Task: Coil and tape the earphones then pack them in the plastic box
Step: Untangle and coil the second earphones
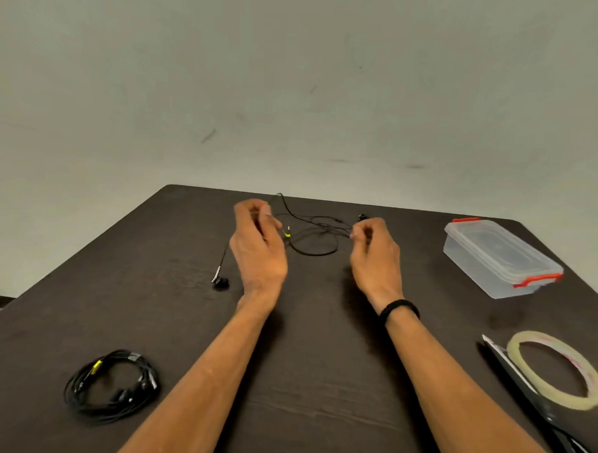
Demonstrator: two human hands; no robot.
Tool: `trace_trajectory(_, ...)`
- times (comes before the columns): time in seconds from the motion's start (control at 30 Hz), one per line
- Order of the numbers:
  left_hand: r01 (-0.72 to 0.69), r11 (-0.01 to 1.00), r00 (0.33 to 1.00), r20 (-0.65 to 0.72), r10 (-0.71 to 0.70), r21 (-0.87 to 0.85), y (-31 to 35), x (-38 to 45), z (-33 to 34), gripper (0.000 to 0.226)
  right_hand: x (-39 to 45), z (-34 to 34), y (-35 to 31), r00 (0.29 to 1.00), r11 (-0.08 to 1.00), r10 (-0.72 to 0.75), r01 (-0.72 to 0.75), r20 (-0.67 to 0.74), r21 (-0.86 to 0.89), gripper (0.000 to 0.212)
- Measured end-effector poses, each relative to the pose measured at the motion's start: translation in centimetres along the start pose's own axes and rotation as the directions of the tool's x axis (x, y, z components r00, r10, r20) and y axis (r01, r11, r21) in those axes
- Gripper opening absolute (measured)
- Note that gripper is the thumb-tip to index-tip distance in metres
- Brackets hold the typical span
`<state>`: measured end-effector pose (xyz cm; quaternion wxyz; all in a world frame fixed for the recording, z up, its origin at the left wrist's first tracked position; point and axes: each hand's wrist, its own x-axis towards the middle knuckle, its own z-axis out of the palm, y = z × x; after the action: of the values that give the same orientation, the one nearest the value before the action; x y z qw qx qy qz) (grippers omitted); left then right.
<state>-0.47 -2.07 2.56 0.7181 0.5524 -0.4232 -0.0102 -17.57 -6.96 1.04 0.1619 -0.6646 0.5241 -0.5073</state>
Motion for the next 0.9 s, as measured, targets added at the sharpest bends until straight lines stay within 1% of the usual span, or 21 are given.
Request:
trace_trajectory(0.07, 0.059, 0.998, 0.988, -0.145, -0.058, 0.001, 0.2, 0.9, -0.6, 0.013, -1.1, -1.7, -0.3, 0.99, 0.99, 0.096, -0.084, -0.107, 0.116, 0.012)
trace_trajectory(0.1, 0.108, 0.993, 0.98, -0.173, -0.101, 0.035, 0.1, 1.2, -0.8, 0.019, -1.7, -2.5, -0.5, 0.984, 0.982, 0.112, -0.089, -0.139, 0.164, 0.012)
trace_trajectory(0.17, 0.186, 0.962, 0.977, -0.139, -0.16, 0.2, -0.2, 1.2, -1.0, 0.04, -2.8, -3.9, -0.9, 0.983, 0.979, 0.077, -0.042, -0.168, 0.201, 0.012)
trace_trajectory(0.2, 0.11, 0.943, 0.992, -0.094, -0.085, 0.315, -0.2, 0.9, -1.2, 0.049, -3.4, -4.4, -1.1, 0.985, 0.981, 0.037, -0.003, -0.168, 0.194, 0.012)
trace_trajectory(0.23, -0.064, 0.916, 0.997, -0.006, 0.072, 0.397, 0.0, 0.4, -1.3, 0.053, -3.9, -4.9, -1.4, 0.987, 0.984, -0.013, 0.042, -0.159, 0.176, 0.011)
trace_trajectory(0.27, -0.279, 0.873, 0.96, 0.123, 0.251, 0.399, 0.3, 0.0, -1.1, 0.053, -4.4, -5.3, -1.7, 0.987, 0.985, -0.069, 0.09, -0.142, 0.147, 0.011)
trace_trajectory(0.3, -0.465, 0.832, 0.879, 0.271, 0.393, 0.303, 0.8, -0.7, -0.7, 0.049, -4.7, -5.4, -1.9, 0.985, 0.983, -0.124, 0.138, -0.119, 0.118, 0.011)
trace_trajectory(0.33, -0.573, 0.804, 0.779, 0.411, 0.474, 0.159, 1.3, -1.3, -0.1, 0.046, -4.9, -5.3, -2.2, 0.98, 0.979, -0.173, 0.182, -0.093, 0.094, 0.011)
trace_trajectory(0.37, -0.619, 0.785, 0.676, 0.529, 0.513, 0.029, 2.0, -2.0, 0.5, 0.043, -5.1, -5.2, -2.4, 0.975, 0.973, -0.212, 0.218, -0.069, 0.082, 0.011)
trace_trajectory(0.4, -0.629, 0.776, 0.597, 0.612, 0.519, -0.044, 2.5, -2.6, 0.8, 0.04, -5.1, -5.1, -2.6, 0.97, 0.967, -0.236, 0.24, -0.051, 0.081, 0.012)
trace_trajectory(0.43, -0.635, 0.77, 0.562, 0.647, 0.515, -0.062, 2.7, -3.0, 1.1, 0.036, -5.1, -5.0, -2.7, 0.968, 0.964, -0.249, 0.252, -0.041, 0.084, 0.012)
trace_trajectory(0.47, -0.646, 0.762, 0.569, 0.635, 0.523, -0.049, 2.7, -3.1, 1.1, 0.032, -5.0, -5.0, -2.7, 0.966, 0.963, -0.254, 0.256, -0.038, 0.086, 0.012)
trace_trajectory(0.5, -0.648, 0.761, 0.602, 0.595, 0.532, -0.024, 2.5, -3.0, 1.1, 0.029, -4.9, -5.0, -2.7, 0.968, 0.964, -0.248, 0.251, -0.034, 0.089, 0.011)
trace_trajectory(0.57, -0.589, 0.806, 0.729, 0.462, 0.505, 0.049, 2.0, -1.9, 0.5, 0.028, -4.9, -5.1, -2.6, 0.974, 0.968, -0.227, 0.228, -0.024, 0.1, 0.012)
trace_trajectory(0.63, -0.417, 0.9, 0.894, 0.238, 0.38, 0.13, 1.7, -0.1, -0.5, 0.029, -4.7, -5.3, -2.4, 0.97, 0.969, -0.243, 0.244, -0.024, 0.029, 0.021)
trace_trajectory(0.67, -0.304, 0.941, 0.951, 0.1, 0.292, 0.147, 1.6, 0.9, -1.1, 0.029, -4.5, -5.4, -2.2, 0.964, 0.965, -0.262, 0.261, -0.031, -0.028, 0.024)
trace_trajectory(0.7, -0.184, 0.972, 0.981, -0.033, 0.191, 0.143, 1.4, 2.0, -1.7, 0.03, -4.2, -5.6, -2.0, 0.964, 0.965, -0.261, 0.258, -0.055, -0.055, 0.026)
trace_trajectory(0.77, -0.01, 0.994, 0.975, -0.219, 0.033, 0.105, 0.8, 3.7, -3.0, 0.031, -3.5, -6.4, -1.6, 0.977, 0.985, -0.173, 0.174, -0.122, -0.007, 0.032)
trace_trajectory(0.8, 0.054, 0.994, 0.965, -0.26, -0.029, 0.091, 0.6, 4.1, -3.6, 0.031, -3.2, -6.9, -1.3, 0.982, 0.993, -0.116, 0.12, -0.152, 0.018, 0.039)
trace_trajectory(0.83, 0.116, 0.989, 0.96, -0.264, -0.089, 0.091, 0.3, 4.4, -4.0, 0.032, -3.1, -7.3, -1.1, 0.983, 0.997, -0.064, 0.071, -0.171, 0.037, 0.046)
trace_trajectory(0.9, 0.22, 0.96, 0.969, -0.148, -0.195, 0.175, -0.2, 4.4, -4.4, 0.037, -3.1, -7.7, -0.8, 0.984, 0.997, 0.023, -0.009, -0.177, 0.08, 0.057)
